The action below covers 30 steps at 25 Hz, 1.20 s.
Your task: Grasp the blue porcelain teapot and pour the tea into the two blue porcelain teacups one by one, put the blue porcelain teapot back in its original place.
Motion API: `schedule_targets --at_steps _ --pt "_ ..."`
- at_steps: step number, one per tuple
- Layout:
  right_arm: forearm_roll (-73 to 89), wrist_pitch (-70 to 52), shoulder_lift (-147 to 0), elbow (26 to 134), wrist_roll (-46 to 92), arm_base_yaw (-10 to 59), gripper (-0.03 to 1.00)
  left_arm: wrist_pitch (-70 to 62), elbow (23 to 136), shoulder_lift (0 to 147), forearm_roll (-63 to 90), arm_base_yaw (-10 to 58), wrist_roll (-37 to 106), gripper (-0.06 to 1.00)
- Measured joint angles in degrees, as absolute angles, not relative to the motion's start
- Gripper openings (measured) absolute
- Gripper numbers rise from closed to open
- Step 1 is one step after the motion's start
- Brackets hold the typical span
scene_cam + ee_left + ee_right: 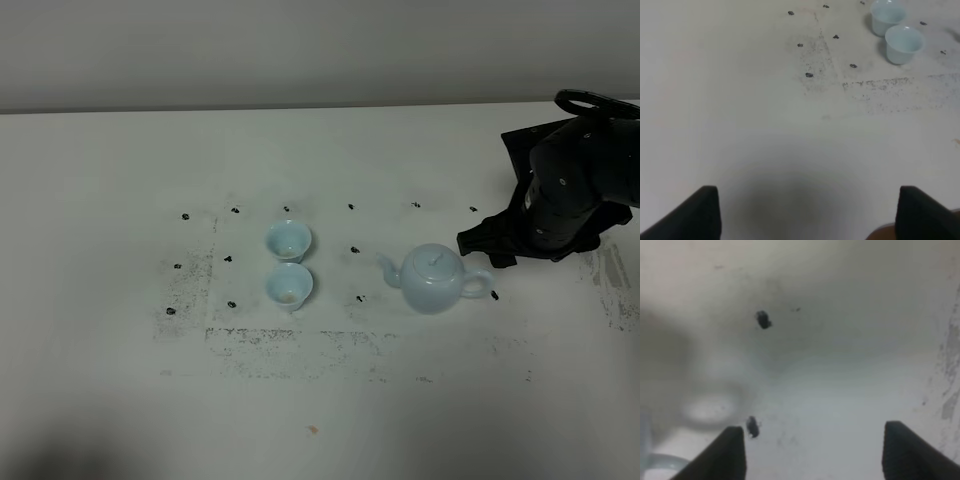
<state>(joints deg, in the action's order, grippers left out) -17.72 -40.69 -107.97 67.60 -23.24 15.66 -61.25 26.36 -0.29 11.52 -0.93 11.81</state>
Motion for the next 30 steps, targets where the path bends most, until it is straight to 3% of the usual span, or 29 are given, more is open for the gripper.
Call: schedule_targets --at_steps 30 --pt "-0.76 -52.20 -107.80 67.60 -9.67 17.28 0.56 -61.25 26.36 -0.29 11.52 -0.93 11.85 0.68"
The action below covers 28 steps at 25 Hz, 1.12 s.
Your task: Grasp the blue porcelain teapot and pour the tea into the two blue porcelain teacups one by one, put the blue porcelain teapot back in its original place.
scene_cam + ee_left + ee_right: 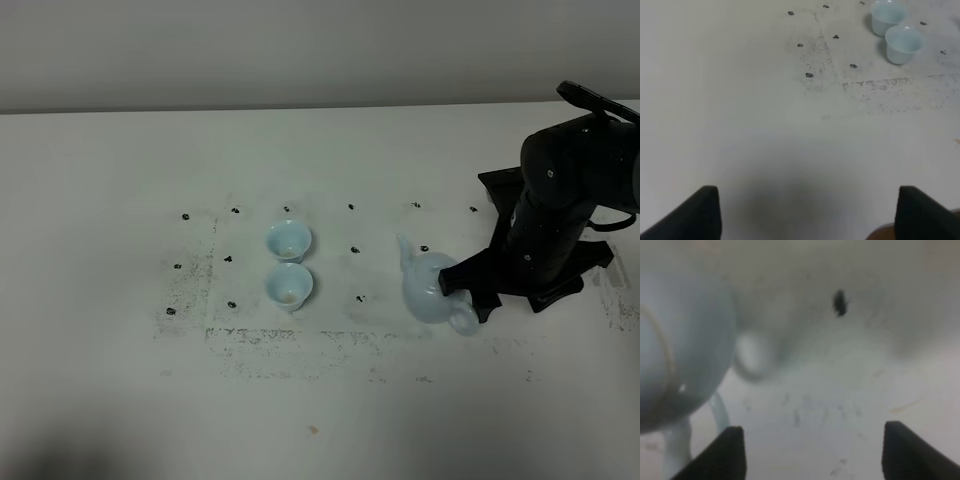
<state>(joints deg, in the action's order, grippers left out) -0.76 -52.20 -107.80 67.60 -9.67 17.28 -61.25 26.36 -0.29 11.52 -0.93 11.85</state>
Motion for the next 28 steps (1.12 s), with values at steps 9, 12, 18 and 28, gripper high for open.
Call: schedule_targets --at_steps 9,12,18,28 --pt "1.26 -53.57 -107.80 67.60 -6.93 17.28 0.56 -61.25 26.36 -0.29 11.52 -0.93 11.85 0.68" --pt "-0.71 -56.10 -107.53 67.60 -7.37 16.70 0.56 -61.25 26.36 -0.29 11.52 -0.93 11.85 0.68" --pt "-1.64 -62.70 -100.82 67.60 -7.80 16.29 0.56 -61.25 26.36 -0.29 11.52 -0.93 11.85 0.68" --pt "3.99 -68.08 -96.34 67.60 -6.91 18.55 0.56 -61.25 26.36 -0.29 11.52 -0.93 11.85 0.68"
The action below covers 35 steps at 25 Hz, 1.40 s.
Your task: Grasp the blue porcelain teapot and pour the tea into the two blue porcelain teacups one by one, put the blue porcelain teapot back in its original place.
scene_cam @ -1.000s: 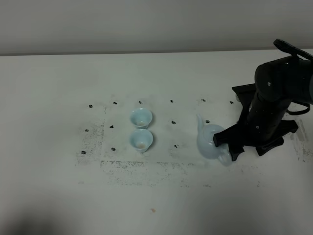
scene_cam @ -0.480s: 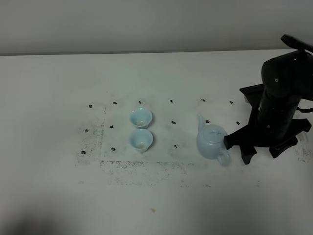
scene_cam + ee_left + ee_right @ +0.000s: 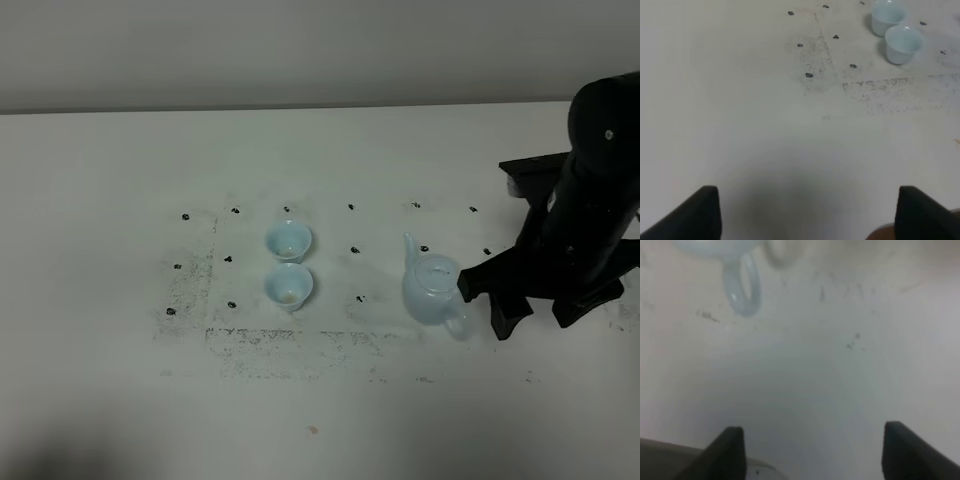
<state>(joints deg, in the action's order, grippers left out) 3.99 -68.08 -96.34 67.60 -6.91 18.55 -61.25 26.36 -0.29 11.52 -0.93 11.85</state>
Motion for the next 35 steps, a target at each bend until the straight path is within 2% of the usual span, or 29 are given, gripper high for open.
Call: schedule_targets --at_steps 9,18,35 --pt "3.20 -61.64 -104.79 67.60 -7.40 20.62 0.56 -61.25 26.36 -0.29 11.52 -0.93 11.85 0.68" --pt "2.94 -53.69 -107.30 67.60 -9.73 22.92 0.56 -61.25 26.36 -0.29 11.52 -0.93 11.85 0.68" --pt "-1.19 -50.54 -107.85 67.60 -9.92 23.95 0.56 -61.25 26.36 -0.29 11.52 -0.93 11.85 0.68"
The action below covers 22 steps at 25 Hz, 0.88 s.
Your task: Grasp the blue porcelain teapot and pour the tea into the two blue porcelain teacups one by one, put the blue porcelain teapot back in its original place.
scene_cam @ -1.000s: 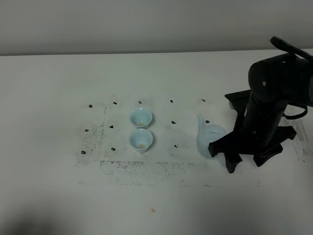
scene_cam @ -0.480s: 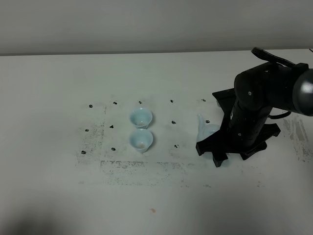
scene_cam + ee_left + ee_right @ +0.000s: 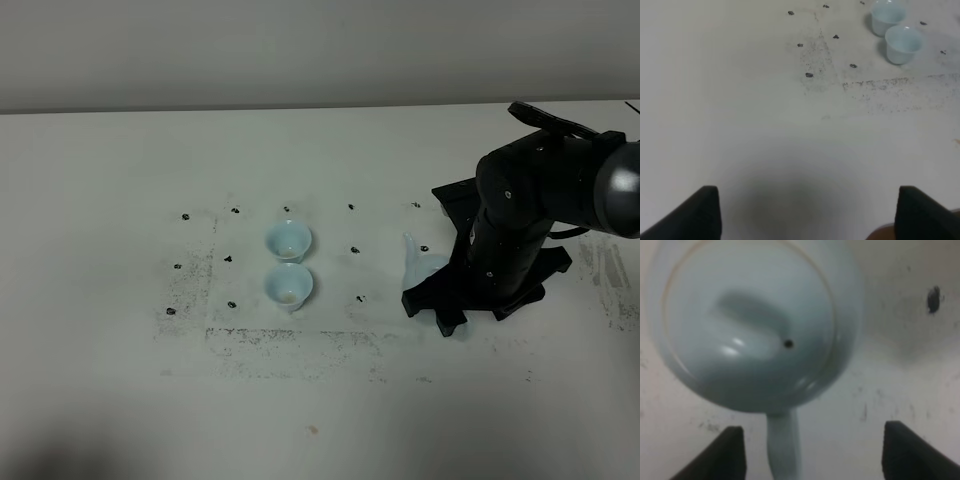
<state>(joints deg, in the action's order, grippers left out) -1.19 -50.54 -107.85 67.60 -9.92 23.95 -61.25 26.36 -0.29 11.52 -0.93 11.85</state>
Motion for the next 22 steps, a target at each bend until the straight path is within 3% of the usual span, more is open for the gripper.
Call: schedule_targets --at_steps 22 --pt "-1.29 -48.42 -110.22 67.60 -8.58 23.95 0.56 -61.25 26.36 -0.29 11.52 -0.93 11.85 0.68"
